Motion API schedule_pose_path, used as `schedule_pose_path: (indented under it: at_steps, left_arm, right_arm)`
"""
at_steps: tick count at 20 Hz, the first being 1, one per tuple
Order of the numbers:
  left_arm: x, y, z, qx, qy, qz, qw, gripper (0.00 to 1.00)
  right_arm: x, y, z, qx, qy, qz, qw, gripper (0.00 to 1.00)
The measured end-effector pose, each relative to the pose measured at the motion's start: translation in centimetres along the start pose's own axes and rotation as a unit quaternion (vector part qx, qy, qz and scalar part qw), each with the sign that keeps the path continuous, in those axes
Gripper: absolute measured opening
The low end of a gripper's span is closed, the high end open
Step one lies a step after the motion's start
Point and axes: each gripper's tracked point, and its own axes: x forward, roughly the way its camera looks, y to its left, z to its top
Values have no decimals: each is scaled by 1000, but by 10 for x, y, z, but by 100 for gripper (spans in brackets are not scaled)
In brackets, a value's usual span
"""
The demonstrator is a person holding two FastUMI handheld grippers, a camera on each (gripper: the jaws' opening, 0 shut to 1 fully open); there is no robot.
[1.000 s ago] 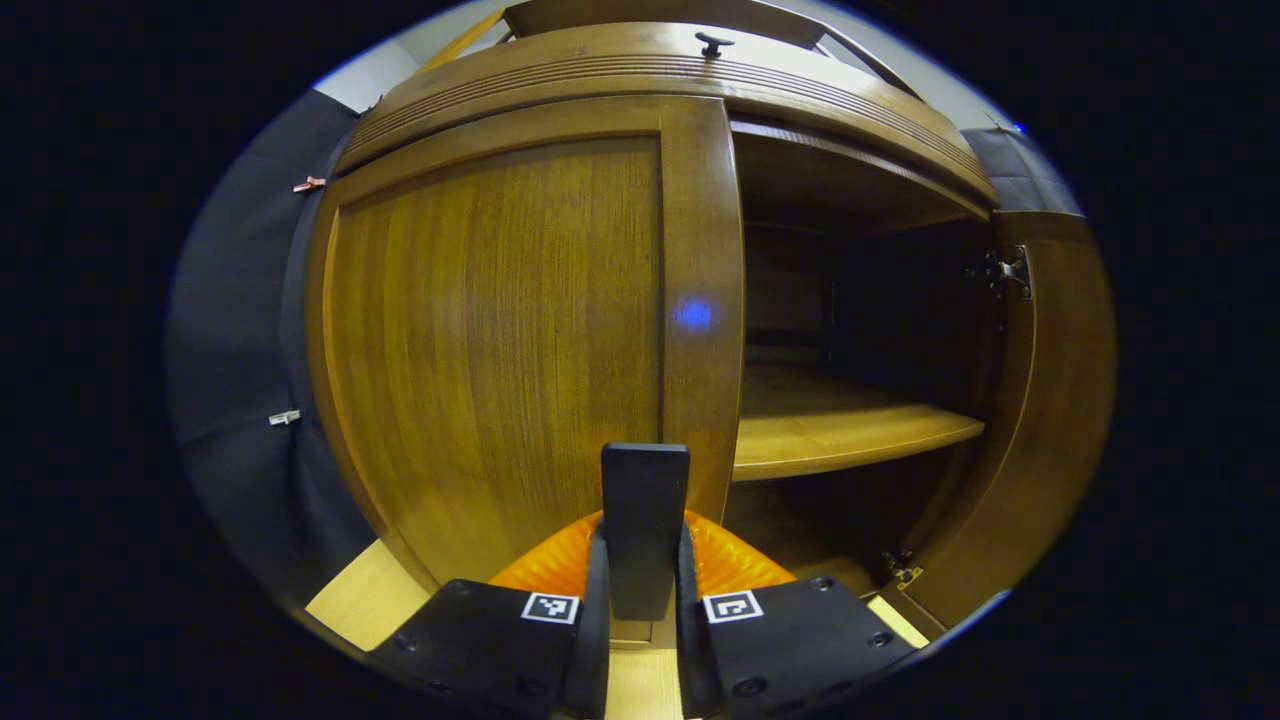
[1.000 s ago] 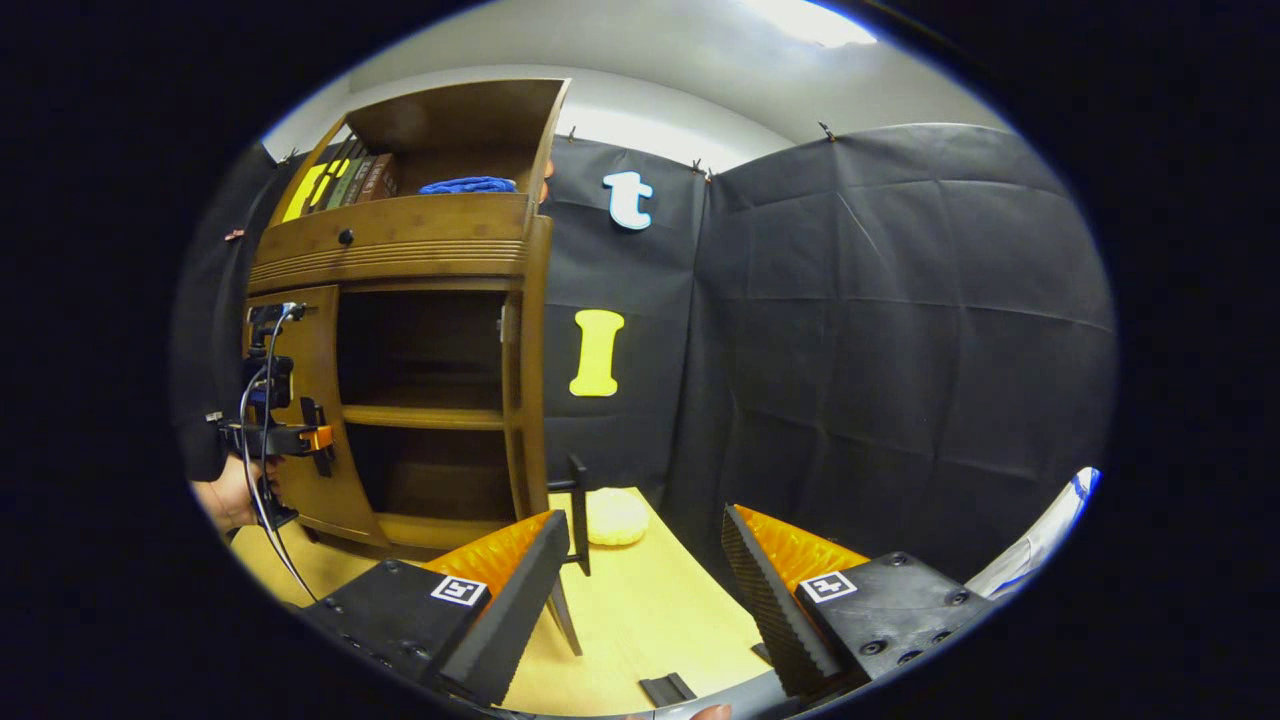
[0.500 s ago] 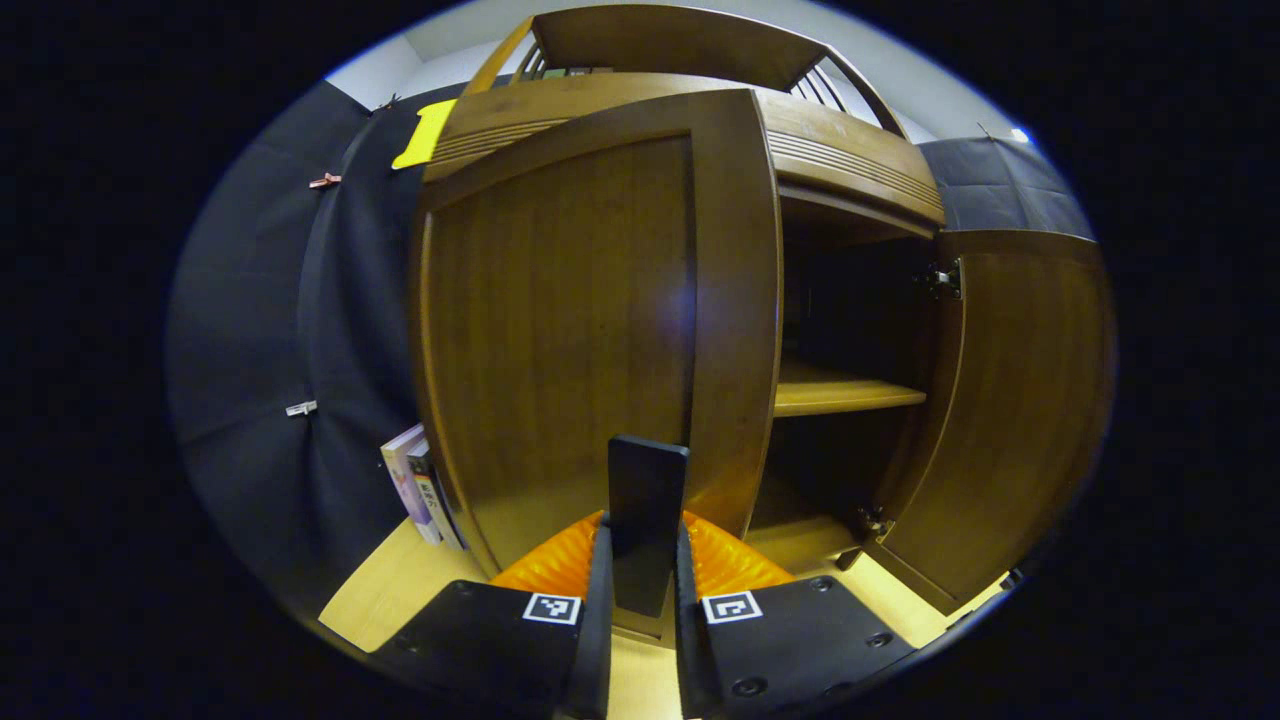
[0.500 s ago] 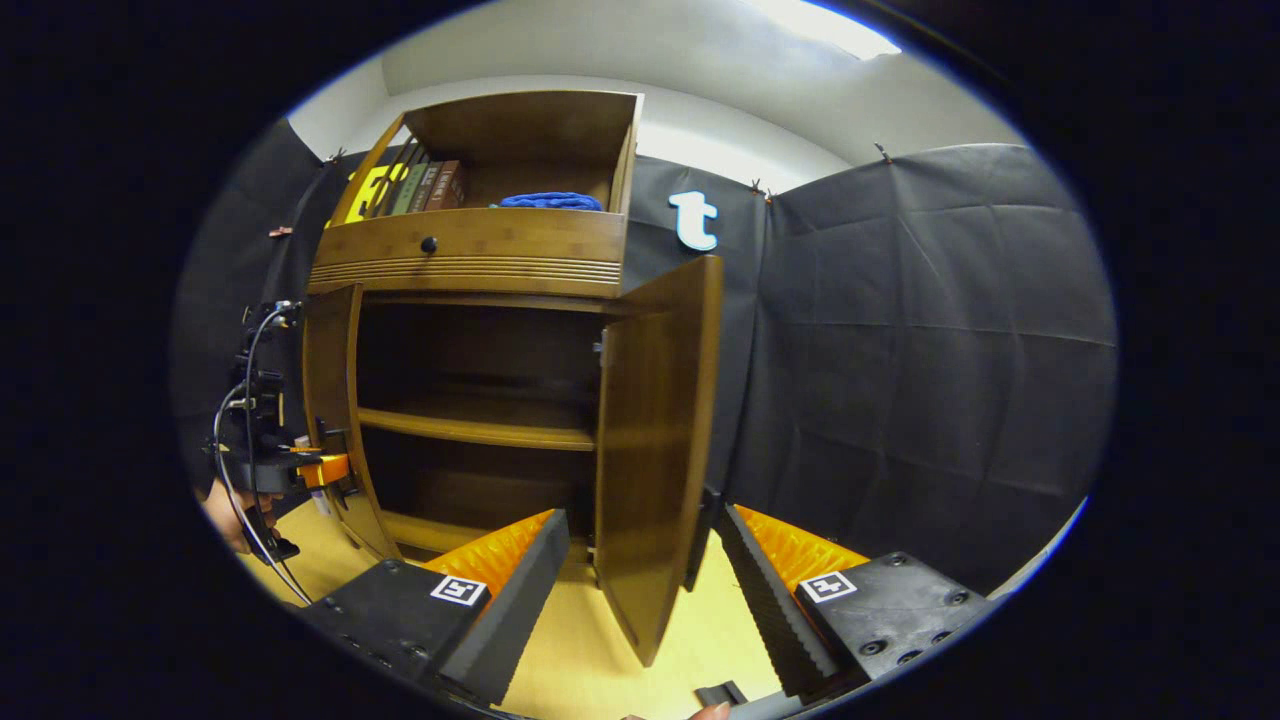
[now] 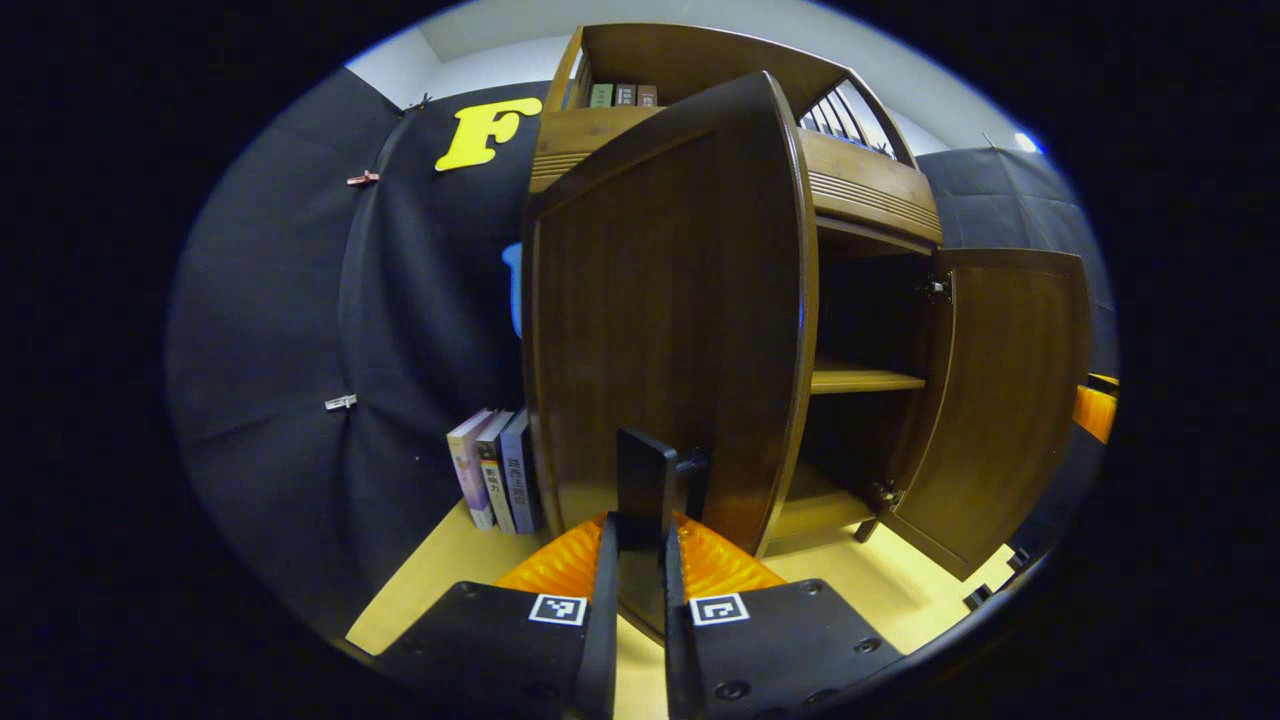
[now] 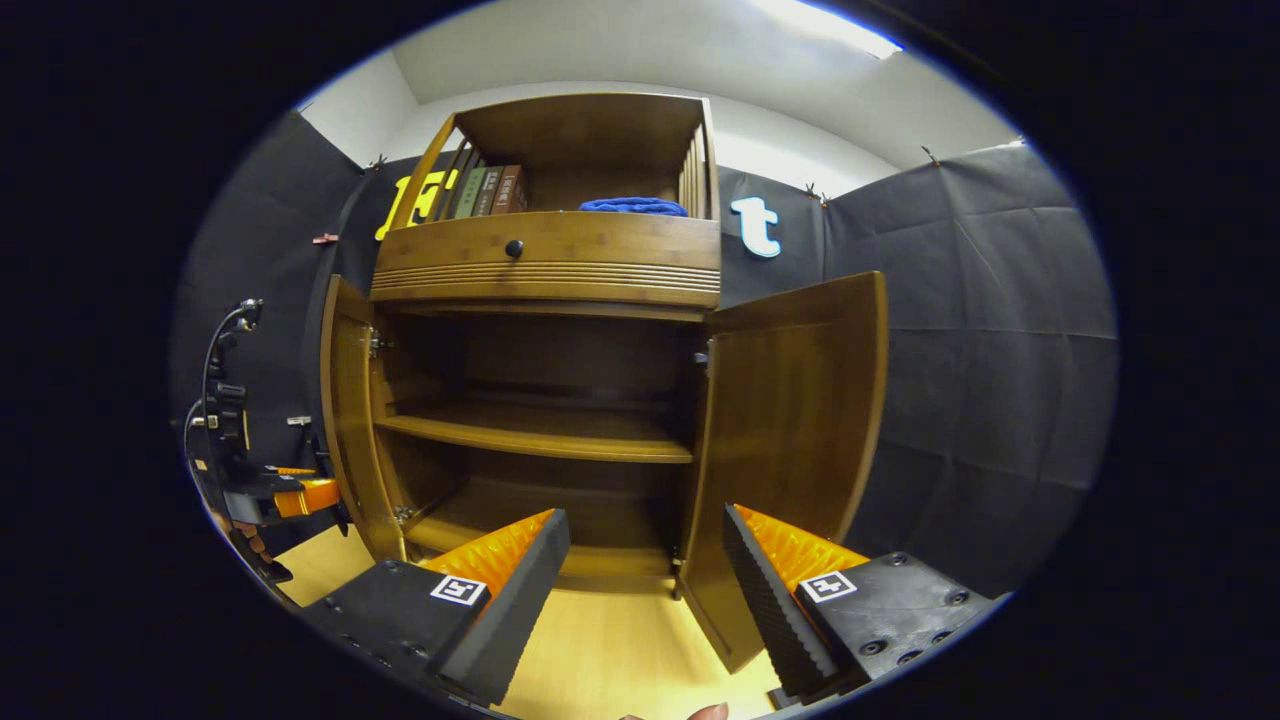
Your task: Open the right door of the double-door shoe cabinet with the right hand, and open the left door with the left hand.
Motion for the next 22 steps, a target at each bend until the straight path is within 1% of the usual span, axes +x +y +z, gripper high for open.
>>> schedule_pose_path:
  at_steps: [1,5,6,7,8,9,10,16,20,22]
  left_arm:
    - [-4,7,-1,-4,1,3,1000,23]
    - [-17,37,-4,-27,-2,15,1000,19]
    - [-20,43,-4,-32,-2,12,999,17]
    - [-23,48,-6,-37,-2,8,999,17]
    - [-25,51,-6,-42,-1,3,999,16]
    - [-28,56,-8,-46,0,-1,999,15]
    - [-30,60,-8,-48,1,-4,999,14]
    - [-34,87,-10,-51,0,1,999,12]
    - [-37,105,-9,-48,-1,-1,999,12]
    - [-38,110,-8,-51,-3,-11,999,12]
  right_arm:
    - [0,8,-1,0,1,6,1000,96]
    - [-2,30,-7,0,6,18,1000,96]
    - [-2,34,-8,2,8,19,1000,96]
    - [-2,40,-9,3,10,22,1000,98]
    - [-4,44,-11,5,10,25,1000,96]
    - [-5,48,-10,5,10,27,1000,96]
    - [-5,52,-10,5,10,29,1000,98]
    - [-4,69,-12,-2,11,38,999,98]
    - [-5,78,-14,-8,13,45,999,98]
    - [-5,82,-13,-14,11,49,999,98]
